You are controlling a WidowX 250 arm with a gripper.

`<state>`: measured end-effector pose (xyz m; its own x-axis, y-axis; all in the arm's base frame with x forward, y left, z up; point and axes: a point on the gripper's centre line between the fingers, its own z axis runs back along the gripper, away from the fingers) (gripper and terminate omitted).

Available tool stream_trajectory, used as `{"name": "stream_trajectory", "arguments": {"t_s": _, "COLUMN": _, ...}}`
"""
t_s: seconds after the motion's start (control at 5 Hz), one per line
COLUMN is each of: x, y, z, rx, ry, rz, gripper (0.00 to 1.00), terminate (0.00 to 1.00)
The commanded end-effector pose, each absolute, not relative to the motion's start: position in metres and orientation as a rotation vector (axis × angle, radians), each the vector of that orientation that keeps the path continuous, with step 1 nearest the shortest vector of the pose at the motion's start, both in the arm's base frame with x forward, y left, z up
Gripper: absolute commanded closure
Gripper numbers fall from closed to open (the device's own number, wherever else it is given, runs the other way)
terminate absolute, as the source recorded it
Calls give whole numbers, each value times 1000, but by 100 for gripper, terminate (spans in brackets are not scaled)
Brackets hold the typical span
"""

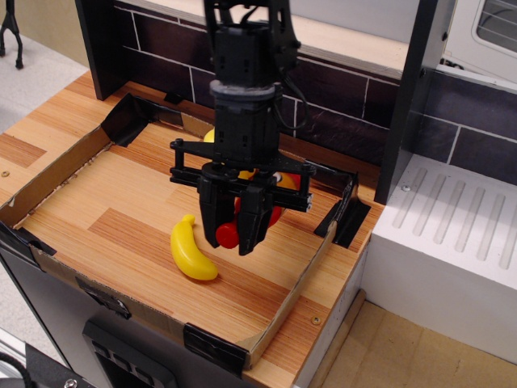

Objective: Upright hot sauce bottle

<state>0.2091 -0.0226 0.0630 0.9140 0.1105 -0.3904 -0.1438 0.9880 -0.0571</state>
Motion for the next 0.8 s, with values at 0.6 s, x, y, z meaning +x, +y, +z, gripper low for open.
{"name": "stream_trajectory", "arguments": {"t_s": 0.6, "x": 189, "y": -19, "z": 86, "rx": -87, "ry": 914, "rz": 170, "gripper": 100, "terminate": 0}}
